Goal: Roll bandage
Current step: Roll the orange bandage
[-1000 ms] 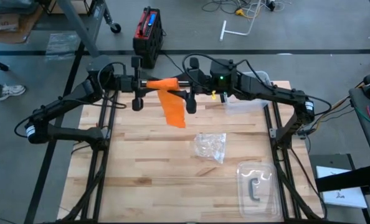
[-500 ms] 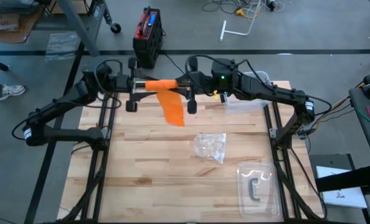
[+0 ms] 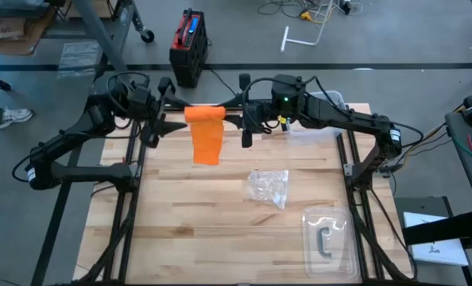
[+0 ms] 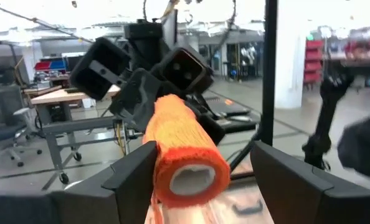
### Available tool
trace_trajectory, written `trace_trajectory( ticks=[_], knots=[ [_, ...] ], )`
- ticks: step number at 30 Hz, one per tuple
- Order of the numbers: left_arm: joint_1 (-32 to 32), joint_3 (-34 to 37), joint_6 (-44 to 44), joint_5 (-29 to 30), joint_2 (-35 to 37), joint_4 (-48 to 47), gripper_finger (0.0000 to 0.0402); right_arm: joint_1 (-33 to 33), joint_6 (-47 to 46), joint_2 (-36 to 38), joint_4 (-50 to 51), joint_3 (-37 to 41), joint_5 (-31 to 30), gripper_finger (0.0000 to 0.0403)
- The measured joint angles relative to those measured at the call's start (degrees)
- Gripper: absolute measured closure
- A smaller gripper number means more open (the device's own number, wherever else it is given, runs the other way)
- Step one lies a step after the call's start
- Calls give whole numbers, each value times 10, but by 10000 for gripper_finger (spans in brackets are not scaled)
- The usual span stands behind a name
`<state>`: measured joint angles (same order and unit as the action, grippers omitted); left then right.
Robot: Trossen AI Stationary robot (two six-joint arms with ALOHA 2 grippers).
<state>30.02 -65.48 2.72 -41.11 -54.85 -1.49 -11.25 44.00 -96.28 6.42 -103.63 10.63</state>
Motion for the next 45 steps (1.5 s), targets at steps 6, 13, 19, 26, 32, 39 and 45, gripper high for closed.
trace_trajectory(
  ticks=[6, 13, 19, 26, 32, 39, 45],
  knots=[
    [5, 0, -31, 0, -9, 3, 141, 0, -56, 0, 5, 1, -4, 316],
    [10, 0, -171, 56, 26, -21, 129, -8, -261, 8, -11, 1, -1, 316],
    [10, 0, -191, 159, 40, -45, 115, -21, -331, 13, -85, 34, 1, 316],
    [10, 0, -168, 160, 35, -61, 105, -30, -355, 13, -255, 126, 3, 316],
    [14, 0, -167, 177, 28, -65, 108, -28, -355, 14, -294, 150, 6, 316],
    [15, 0, -166, 181, -16, -50, 132, -28, -370, 26, -278, 150, 18, 316],
    [15, 0, -159, 181, -47, -29, 224, -28, -369, 29, -278, 150, 18, 316]
  ],
)
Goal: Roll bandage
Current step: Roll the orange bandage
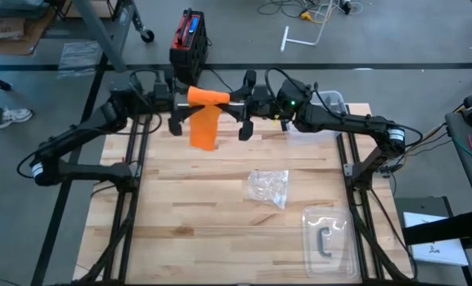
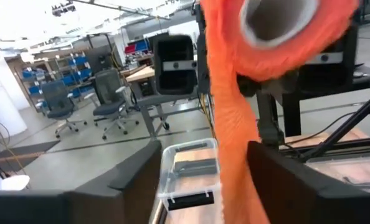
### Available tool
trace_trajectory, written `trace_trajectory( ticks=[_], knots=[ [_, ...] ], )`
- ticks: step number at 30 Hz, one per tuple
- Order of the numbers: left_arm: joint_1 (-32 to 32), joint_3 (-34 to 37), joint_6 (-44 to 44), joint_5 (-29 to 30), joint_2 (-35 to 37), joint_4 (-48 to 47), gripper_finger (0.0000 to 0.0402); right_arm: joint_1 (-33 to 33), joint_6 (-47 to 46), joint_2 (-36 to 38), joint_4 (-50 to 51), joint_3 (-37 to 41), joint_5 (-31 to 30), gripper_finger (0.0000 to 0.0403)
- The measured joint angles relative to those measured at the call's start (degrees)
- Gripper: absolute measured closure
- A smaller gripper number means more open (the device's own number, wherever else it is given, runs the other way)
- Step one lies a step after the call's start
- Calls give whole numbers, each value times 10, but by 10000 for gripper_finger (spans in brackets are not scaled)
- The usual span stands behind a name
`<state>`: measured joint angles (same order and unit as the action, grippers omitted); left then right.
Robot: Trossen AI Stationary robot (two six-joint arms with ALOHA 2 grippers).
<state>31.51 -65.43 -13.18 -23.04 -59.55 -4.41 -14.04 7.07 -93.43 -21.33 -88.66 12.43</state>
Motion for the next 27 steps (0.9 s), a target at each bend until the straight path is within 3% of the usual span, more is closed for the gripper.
trace_trajectory(
  ticks=[5, 6, 21, 27],
  knots=[
    [0, 0, 5, -5, -4, 5, 373, 0, 0, 0, -8, 0, -4, 316],
    [0, 0, 7, -5, -4, 4, 386, 0, 0, 0, -14, 0, -5, 316],
    [-11, 0, 11, -16, -40, 10, 401, 0, -15, -4, -77, 0, -57, 318],
    [-21, 0, 21, -25, -51, 16, 401, 0, 15, -4, -80, 0, -117, 324]
  ],
)
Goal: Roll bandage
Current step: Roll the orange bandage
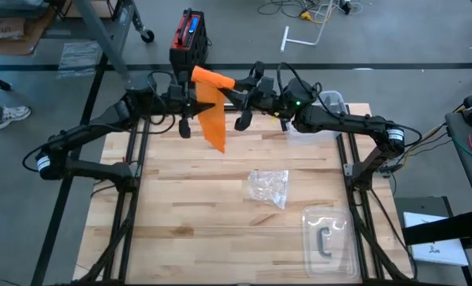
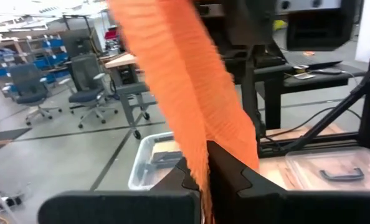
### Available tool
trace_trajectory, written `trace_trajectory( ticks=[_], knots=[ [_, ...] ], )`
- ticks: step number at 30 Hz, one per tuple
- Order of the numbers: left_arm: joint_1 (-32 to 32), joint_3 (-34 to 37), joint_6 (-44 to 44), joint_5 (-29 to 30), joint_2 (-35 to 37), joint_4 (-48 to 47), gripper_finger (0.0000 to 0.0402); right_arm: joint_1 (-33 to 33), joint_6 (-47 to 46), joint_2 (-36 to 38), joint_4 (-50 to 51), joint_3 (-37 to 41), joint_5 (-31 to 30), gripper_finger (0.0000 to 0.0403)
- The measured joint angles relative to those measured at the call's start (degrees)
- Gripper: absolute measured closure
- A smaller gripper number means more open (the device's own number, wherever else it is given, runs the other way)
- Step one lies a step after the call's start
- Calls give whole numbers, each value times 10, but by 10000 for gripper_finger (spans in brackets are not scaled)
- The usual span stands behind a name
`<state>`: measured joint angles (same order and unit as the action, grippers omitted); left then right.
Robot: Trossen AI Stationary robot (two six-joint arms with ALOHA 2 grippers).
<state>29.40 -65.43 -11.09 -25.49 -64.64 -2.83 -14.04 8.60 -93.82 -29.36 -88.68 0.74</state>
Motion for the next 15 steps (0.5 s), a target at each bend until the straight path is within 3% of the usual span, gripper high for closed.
trace_trajectory(
  ticks=[12, 15],
  knots=[
    [-9, -1, -9, -6, 38, 10, 400, 0, 89, 0, 38, 0, -10, 327],
    [-9, -2, -7, -6, 48, -17, 383, 0, 96, 1, 35, 0, -9, 325]
  ],
)
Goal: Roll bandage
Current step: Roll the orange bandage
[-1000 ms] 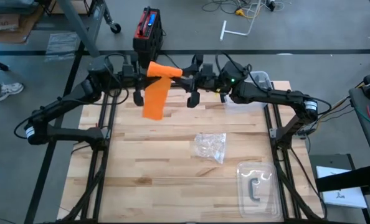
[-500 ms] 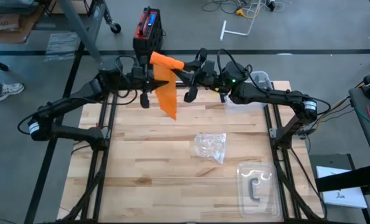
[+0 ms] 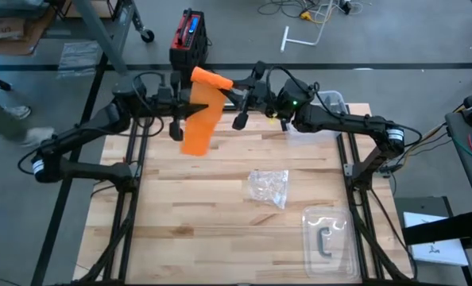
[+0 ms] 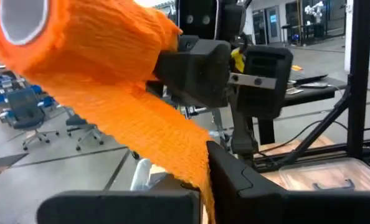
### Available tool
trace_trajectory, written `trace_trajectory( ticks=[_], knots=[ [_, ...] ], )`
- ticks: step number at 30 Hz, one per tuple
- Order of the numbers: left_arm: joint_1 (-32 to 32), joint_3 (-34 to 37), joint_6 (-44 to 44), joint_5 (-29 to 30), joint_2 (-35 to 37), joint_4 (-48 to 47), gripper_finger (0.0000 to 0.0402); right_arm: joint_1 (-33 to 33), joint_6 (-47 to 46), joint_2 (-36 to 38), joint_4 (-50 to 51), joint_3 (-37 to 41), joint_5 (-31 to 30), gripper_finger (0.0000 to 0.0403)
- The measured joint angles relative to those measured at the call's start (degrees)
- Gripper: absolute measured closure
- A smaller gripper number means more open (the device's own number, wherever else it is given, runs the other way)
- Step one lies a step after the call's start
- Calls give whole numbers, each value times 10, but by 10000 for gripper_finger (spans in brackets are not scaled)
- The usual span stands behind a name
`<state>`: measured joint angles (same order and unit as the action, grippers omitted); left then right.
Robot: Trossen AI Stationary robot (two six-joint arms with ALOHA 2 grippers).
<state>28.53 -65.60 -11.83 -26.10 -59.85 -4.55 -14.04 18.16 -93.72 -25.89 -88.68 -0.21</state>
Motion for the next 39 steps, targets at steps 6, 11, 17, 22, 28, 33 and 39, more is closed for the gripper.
trace_trajectory(
  ticks=[6, 11, 17, 22, 28, 33, 39],
  knots=[
    [0, 0, 8, 1, 9, -31, 303, 0, 34, 7, -6, -6, 0, 329],
    [1, 0, 11, 1, 34, -38, 227, 1, 71, 7, 4, -6, 0, 332],
    [1, 0, 0, 7, 77, -68, 154, 2, 106, 7, 4, -6, 0, 334],
    [0, 0, -14, 90, 106, -75, 115, 2, 115, 9, 3, -6, 0, 336],
    [1, 0, 18, 97, 109, -45, 102, 2, 115, 9, 15, -6, 0, 338],
    [1, 0, 78, 74, 92, 16, 112, 4, 116, 9, 17, -6, 2, 340],
    [1, -21, 118, 66, 68, 20, 111, 14, 159, 9, 31, -4, 29, 339]
  ],
)
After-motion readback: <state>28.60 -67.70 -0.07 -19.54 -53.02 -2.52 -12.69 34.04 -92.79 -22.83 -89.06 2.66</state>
